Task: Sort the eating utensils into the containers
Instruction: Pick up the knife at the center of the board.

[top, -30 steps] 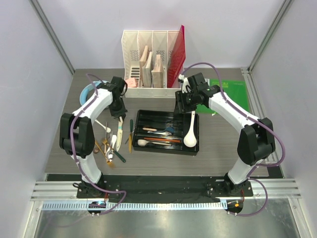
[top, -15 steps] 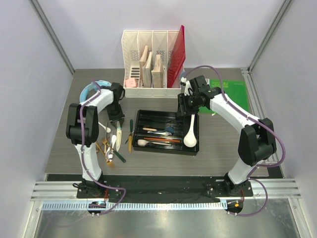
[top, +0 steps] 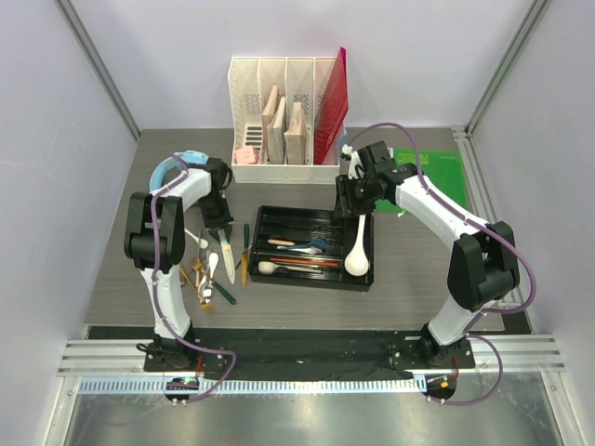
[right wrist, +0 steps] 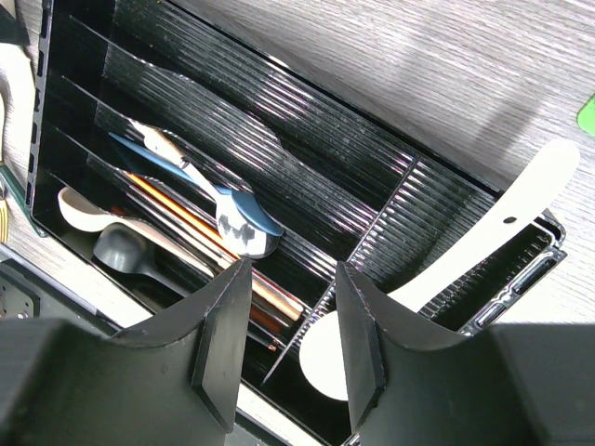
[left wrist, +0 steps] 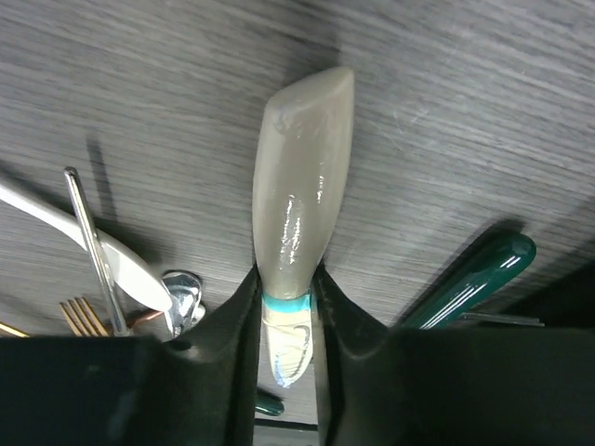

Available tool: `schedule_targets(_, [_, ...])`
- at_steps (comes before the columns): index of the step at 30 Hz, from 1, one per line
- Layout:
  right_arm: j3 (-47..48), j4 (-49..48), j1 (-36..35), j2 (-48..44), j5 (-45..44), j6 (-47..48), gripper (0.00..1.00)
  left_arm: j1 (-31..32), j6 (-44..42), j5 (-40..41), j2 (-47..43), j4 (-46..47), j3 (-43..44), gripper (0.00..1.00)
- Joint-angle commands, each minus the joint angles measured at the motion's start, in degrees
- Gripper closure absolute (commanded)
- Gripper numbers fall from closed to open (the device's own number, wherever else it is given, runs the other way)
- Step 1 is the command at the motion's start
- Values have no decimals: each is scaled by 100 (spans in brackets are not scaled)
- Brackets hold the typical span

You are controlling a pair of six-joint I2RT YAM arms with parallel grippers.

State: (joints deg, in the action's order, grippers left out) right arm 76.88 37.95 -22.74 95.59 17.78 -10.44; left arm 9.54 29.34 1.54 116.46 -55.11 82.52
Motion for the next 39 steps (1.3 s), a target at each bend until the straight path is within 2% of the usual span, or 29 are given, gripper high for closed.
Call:
schedule_targets(1, [160,-51,15,-173,15,-46,54,-5,-34,-663,307,352,-535,93])
schedule_targets(2, [169,-51,15,-181,24,-55,53,-5,-17,-699,289,396,-587,99])
schedule_targets(3, [187,-43,15,-173,32,-46,54,-5,10,-725,254,431,-666,100])
schedule_targets(10, [275,-16,24,-137,24,-64,54,-5,36,-954,-114,528,-659,100])
schedule_targets(24, [284,-25,24,-85,6,-81,54,-5,-78,-1165,-835,19,-175,100])
schedule_targets(35, [310,-34,24,-23,-3,-99,54,-40,-69,-1393,-1486,-315,-157,100])
schedule_targets(39, [301,-25,24,-14,-38,-116,54,-101,114,-1752,-1758,-439,-166,100])
